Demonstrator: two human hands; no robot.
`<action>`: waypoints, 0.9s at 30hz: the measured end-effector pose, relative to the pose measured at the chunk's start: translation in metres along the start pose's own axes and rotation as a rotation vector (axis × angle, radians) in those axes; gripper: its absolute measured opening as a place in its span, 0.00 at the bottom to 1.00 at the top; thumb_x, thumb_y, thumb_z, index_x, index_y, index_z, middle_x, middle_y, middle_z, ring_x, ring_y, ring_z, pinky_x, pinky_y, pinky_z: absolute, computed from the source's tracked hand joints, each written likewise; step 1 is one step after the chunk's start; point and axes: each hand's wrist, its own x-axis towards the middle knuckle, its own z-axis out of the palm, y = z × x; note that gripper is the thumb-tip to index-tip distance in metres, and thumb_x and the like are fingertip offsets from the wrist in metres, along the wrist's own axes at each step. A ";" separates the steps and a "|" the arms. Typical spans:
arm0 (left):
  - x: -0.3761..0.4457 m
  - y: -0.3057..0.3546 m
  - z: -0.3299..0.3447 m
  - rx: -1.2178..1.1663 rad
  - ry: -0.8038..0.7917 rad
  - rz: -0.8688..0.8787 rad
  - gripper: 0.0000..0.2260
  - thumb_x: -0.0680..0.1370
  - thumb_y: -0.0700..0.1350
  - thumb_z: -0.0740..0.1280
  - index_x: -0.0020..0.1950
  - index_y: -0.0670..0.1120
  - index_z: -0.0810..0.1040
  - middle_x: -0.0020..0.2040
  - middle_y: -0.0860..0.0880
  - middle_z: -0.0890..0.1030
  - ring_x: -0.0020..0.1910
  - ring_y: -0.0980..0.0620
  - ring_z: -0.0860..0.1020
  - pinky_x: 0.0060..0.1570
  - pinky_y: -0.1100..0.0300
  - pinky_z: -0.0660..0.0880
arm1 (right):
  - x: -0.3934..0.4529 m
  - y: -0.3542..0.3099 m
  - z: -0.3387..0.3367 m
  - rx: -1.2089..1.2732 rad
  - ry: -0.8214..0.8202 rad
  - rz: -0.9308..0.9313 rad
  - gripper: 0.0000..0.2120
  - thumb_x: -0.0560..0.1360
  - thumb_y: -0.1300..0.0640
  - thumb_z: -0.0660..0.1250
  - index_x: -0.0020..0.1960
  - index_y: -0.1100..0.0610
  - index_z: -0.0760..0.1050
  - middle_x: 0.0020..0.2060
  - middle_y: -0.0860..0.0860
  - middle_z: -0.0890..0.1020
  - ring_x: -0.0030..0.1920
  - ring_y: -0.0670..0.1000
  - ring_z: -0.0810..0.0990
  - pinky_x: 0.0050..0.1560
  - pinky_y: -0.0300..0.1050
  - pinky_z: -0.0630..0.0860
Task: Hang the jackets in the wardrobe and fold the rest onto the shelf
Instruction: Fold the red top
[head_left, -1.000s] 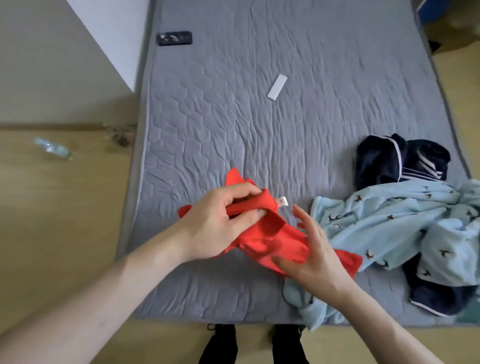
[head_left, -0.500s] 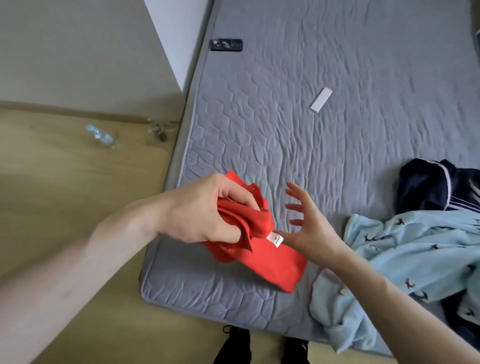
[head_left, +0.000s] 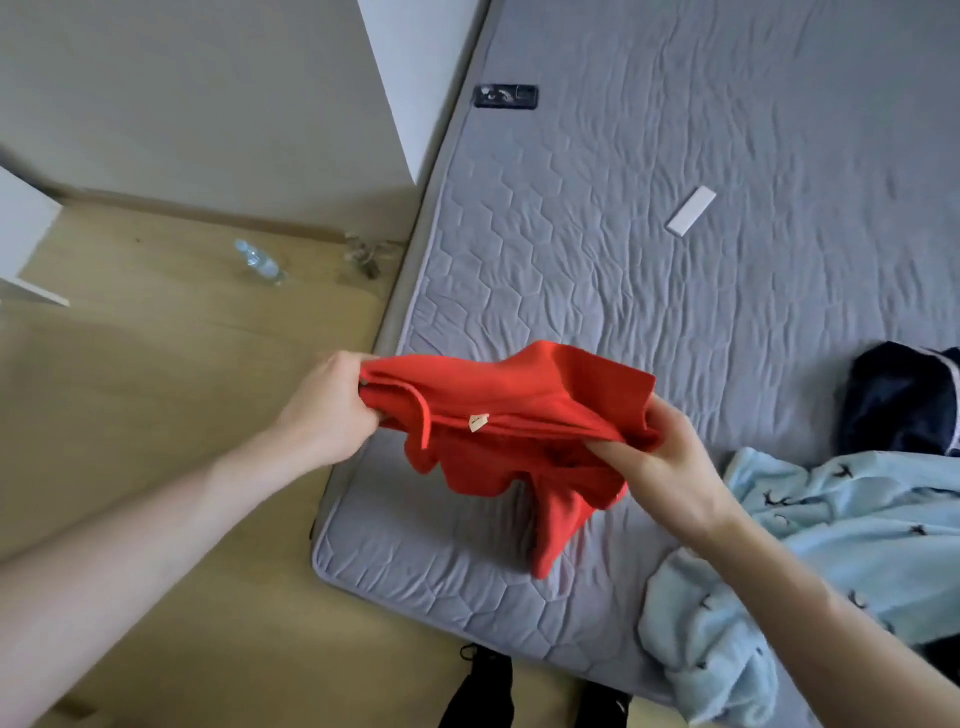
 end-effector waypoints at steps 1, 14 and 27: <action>-0.004 -0.006 0.010 0.020 0.024 -0.066 0.05 0.72 0.43 0.76 0.46 0.52 0.86 0.37 0.53 0.84 0.44 0.43 0.84 0.28 0.67 0.67 | -0.009 -0.004 -0.005 0.001 0.020 0.010 0.14 0.69 0.50 0.76 0.50 0.57 0.83 0.44 0.55 0.88 0.44 0.49 0.85 0.50 0.54 0.83; -0.093 0.024 -0.041 -0.355 -0.067 0.284 0.16 0.78 0.60 0.68 0.46 0.47 0.80 0.34 0.47 0.77 0.33 0.64 0.70 0.33 0.65 0.70 | -0.112 -0.056 -0.069 -0.050 -0.072 0.196 0.23 0.63 0.50 0.85 0.56 0.51 0.86 0.51 0.52 0.89 0.53 0.54 0.88 0.48 0.48 0.85; 0.058 0.023 -0.015 -0.080 0.103 0.215 0.19 0.74 0.61 0.76 0.40 0.46 0.79 0.30 0.49 0.75 0.30 0.52 0.71 0.32 0.65 0.66 | 0.048 -0.013 -0.047 -0.174 0.316 0.212 0.22 0.60 0.45 0.87 0.40 0.56 0.79 0.37 0.50 0.84 0.33 0.46 0.83 0.39 0.46 0.80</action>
